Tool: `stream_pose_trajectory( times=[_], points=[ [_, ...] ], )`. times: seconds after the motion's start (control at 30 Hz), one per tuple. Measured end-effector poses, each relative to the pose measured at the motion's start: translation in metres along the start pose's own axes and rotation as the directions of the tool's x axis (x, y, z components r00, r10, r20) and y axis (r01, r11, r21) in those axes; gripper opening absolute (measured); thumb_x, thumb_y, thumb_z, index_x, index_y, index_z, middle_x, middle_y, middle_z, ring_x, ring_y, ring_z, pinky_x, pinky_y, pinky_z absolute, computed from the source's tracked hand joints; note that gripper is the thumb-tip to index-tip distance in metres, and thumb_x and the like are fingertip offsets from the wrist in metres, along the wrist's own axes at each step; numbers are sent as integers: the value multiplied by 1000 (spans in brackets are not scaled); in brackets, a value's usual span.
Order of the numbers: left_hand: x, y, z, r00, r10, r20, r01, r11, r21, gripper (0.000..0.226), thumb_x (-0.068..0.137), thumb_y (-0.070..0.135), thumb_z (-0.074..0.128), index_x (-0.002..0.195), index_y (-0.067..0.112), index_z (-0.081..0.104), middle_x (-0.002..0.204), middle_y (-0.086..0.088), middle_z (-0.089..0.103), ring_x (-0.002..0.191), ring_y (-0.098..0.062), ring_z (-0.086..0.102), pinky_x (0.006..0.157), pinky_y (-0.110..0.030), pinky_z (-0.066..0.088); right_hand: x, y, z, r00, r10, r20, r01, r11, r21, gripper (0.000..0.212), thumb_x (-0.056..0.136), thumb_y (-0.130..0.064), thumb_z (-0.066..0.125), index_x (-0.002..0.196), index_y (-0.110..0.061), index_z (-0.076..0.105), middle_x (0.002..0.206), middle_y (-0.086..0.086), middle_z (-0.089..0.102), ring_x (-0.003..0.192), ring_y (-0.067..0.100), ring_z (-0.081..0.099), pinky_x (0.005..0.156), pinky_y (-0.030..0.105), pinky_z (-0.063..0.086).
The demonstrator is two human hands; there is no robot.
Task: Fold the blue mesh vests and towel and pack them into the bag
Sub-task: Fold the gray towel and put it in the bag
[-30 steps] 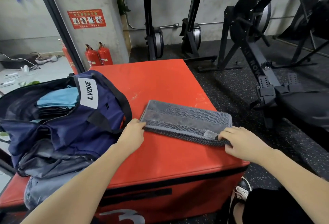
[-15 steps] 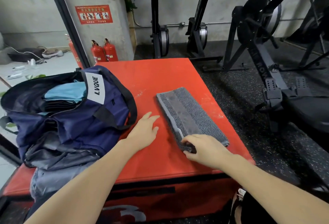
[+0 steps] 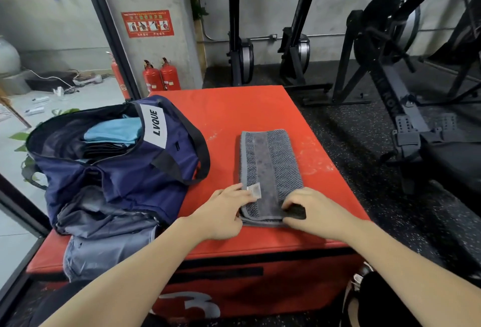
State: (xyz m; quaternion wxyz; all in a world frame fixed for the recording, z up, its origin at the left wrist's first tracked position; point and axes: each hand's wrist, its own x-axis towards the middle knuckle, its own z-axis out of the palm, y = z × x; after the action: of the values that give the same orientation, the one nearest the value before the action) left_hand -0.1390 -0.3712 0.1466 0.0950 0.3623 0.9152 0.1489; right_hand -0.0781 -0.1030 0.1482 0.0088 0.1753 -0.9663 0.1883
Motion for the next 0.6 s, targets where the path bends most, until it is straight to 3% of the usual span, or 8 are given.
stream_pose_trajectory(
  times=[0.1,0.23,0.3,0.37,0.43,0.5,0.57,0.6],
  points=[
    [-1,3,0,996,20,87,-25,998,55,84,71,30,43,154,31,30,162,9,23,152,-10,8,122,-39,13,-14,18,-6,998,3,60,-5,999,34,46,75,-62,67,109,-32,65,113,-19,59,113,2,49,104,20,37],
    [-2,-3,-2,997,35,66,-40,996,81,78,82,50,56,154,34,29,161,13,25,150,-4,11,121,-40,18,-22,24,1,999,-29,38,29,1000,-2,43,81,-45,72,120,-28,66,125,-19,55,121,-4,45,106,4,22],
    [-1,-4,0,998,15,65,-21,996,87,84,81,65,61,153,34,30,161,14,24,150,-3,11,120,-41,19,-22,23,8,994,-101,-39,96,989,-113,32,82,-41,64,111,-27,69,120,-16,61,115,4,54,104,13,35],
    [1,-2,3,998,-5,64,0,996,86,93,74,76,61,152,36,29,161,13,23,150,-4,10,120,-41,17,-19,18,11,984,-142,-109,118,972,-205,22,79,-38,57,93,-28,70,107,-15,66,101,11,62,91,29,51],
    [3,0,5,998,-14,55,9,997,81,98,68,81,62,151,38,30,161,13,22,149,-6,9,119,-41,16,-15,15,11,989,-108,-105,85,975,-205,17,76,-35,52,81,-26,65,94,-15,65,92,13,61,80,35,52],
    [4,2,5,999,-11,40,8,997,80,99,66,82,63,150,38,33,159,14,25,148,-6,11,118,-41,16,-12,12,7,995,-35,-91,28,996,-85,14,74,-33,53,79,-26,65,86,-11,65,85,13,60,78,35,50],
    [6,3,4,1000,-4,20,2,996,88,97,66,81,65,147,37,37,155,15,30,146,-6,16,116,-40,18,-10,10,1,991,80,-106,-64,988,139,5,75,-25,64,77,-29,67,82,-10,66,78,8,60,75,31,50],
    [7,3,4,1000,-2,12,1,996,92,96,66,81,64,146,36,39,154,15,33,145,-6,18,116,-40,19,-9,11,-3,983,143,-114,-113,965,236,12,75,-20,69,75,-32,67,80,-10,67,76,8,61,73,28,49]
  ],
)
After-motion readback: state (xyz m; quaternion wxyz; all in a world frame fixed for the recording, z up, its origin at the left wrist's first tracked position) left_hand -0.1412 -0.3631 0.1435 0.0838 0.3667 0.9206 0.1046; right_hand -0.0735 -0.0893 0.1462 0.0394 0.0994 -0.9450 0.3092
